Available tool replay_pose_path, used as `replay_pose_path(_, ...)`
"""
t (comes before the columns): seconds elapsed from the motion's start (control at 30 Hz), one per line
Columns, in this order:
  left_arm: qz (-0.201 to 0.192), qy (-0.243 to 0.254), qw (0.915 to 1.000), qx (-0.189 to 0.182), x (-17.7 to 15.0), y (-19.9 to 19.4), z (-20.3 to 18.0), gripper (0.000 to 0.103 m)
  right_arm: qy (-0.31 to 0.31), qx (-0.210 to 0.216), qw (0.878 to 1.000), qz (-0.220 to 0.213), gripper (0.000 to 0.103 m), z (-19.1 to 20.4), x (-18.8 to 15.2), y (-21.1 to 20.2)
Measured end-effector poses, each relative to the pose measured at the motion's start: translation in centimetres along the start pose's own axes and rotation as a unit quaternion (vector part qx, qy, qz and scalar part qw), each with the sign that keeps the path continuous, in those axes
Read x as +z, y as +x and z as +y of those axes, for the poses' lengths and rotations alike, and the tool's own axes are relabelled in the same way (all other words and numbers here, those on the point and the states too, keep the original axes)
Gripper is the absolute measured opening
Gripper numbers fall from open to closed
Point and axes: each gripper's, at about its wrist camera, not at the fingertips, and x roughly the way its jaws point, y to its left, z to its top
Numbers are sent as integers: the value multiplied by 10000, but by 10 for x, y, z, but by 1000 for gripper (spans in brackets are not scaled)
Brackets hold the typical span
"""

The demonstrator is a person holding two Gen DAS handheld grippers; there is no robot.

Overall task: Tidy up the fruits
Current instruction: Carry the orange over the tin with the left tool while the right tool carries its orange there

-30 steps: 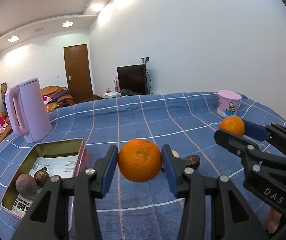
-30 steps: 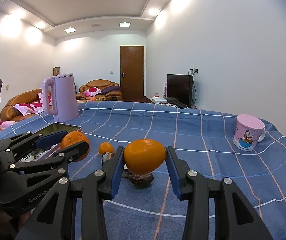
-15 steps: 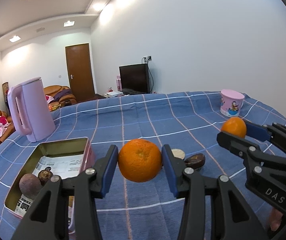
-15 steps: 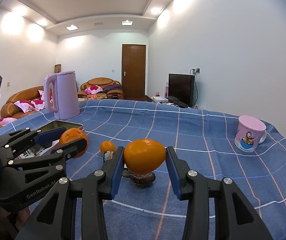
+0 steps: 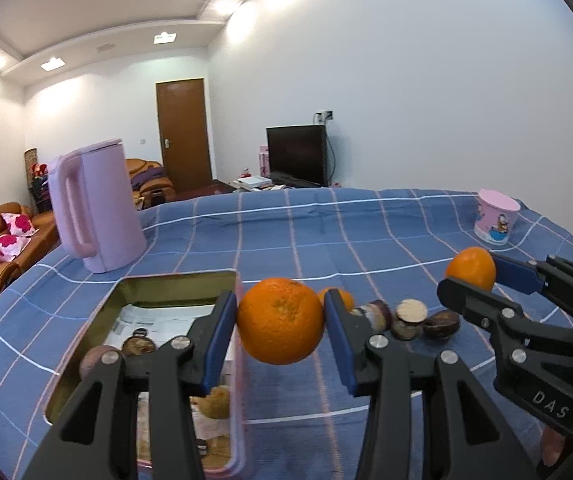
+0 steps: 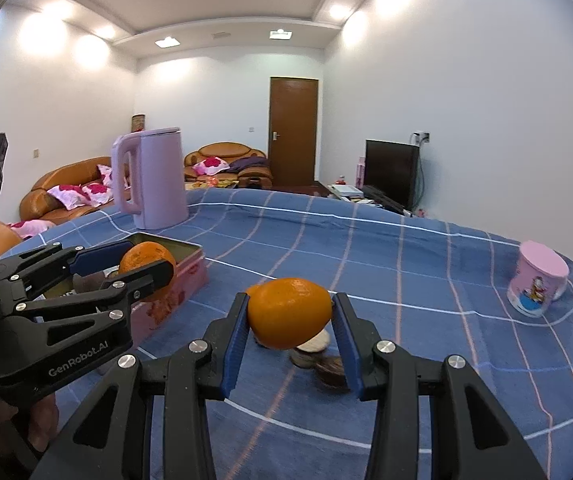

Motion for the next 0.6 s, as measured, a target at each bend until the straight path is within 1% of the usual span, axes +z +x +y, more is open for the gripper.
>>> replay_pose_path(0.6,207,-364,9978,510,4,11,59,47,-316,551,9979,98,44,57,31,38)
